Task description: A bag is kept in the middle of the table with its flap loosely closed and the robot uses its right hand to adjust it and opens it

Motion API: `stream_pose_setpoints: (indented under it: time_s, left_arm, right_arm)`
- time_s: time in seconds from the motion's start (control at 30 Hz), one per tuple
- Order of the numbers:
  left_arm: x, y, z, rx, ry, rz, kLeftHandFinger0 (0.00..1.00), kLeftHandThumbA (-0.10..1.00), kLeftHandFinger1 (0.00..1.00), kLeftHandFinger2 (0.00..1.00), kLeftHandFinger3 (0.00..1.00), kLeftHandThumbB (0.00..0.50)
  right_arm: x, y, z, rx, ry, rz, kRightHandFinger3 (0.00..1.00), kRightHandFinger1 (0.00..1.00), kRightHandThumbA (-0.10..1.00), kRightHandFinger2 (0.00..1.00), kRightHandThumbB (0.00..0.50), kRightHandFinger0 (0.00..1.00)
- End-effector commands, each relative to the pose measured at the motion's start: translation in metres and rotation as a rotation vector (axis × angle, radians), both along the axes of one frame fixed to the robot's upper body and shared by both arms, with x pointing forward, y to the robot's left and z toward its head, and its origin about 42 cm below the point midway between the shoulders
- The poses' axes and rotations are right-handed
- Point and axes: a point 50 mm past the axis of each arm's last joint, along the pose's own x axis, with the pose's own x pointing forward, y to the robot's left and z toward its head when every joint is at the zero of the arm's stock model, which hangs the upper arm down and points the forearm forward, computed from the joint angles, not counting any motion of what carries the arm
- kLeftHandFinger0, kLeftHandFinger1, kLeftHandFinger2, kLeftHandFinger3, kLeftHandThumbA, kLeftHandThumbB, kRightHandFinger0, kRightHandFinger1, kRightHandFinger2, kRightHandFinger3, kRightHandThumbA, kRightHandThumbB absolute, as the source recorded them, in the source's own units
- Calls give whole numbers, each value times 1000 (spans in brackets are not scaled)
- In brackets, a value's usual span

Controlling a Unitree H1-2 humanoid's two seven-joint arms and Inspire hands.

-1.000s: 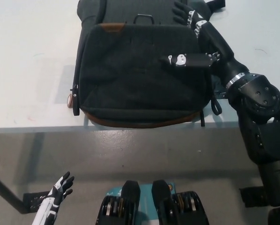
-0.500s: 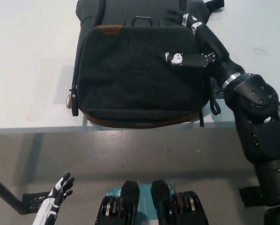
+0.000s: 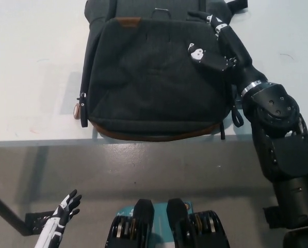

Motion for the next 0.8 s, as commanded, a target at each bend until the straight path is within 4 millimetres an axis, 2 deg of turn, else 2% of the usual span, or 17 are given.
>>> stream_pose_setpoints:
  time_s: [0.0,0.07,0.1,0.2,0.23,0.3,0.37,0.47,0.63,0.77]
  left_arm:
    - [2,4,7,3,-43,-21,1000,1000,1000,1000,1000,500]
    - [6,4,9,4,-49,-24,1000,1000,1000,1000,1000,500]
    - [7,4,10,4,-50,-28,1000,1000,1000,1000,1000,500]
    - [8,3,10,-4,-45,-23,1000,1000,1000,1000,1000,500]
    - [8,3,10,2,-48,-20,1000,1000,1000,1000,1000,500]
    - [6,3,9,2,-47,-22,1000,1000,1000,1000,1000,500]
    - [6,3,10,-13,-44,-19,1000,1000,1000,1000,1000,500]
    - [9,4,11,-1,-50,-21,1000,1000,1000,1000,1000,500]
    - [12,6,14,4,-56,-19,1000,1000,1000,1000,1000,500]
    - [15,4,16,1,-58,-21,1000,1000,1000,1000,1000,500]
  right_arm:
    - [-7,-4,16,51,-60,-50,861,506,-100,827,97,4]
    - [-15,-5,23,17,-106,-80,851,513,-100,814,99,20]
    - [-32,-3,31,-21,-190,-96,826,485,-100,788,96,17]
    - [-80,4,47,-58,-357,-68,624,320,-100,547,117,0]
    - [-98,7,50,-56,-398,-53,613,291,-100,531,115,0]
    - [-123,10,50,-66,-450,-47,679,307,-100,590,108,0]
    - [-139,11,46,-57,-463,-45,734,346,-100,660,105,0]
    - [-162,9,40,-41,-460,-47,739,355,-100,679,107,1]
    - [-181,8,31,-40,-466,-33,737,350,-100,679,107,3]
    - [-197,4,11,-49,-428,-40,724,346,-100,675,107,0]
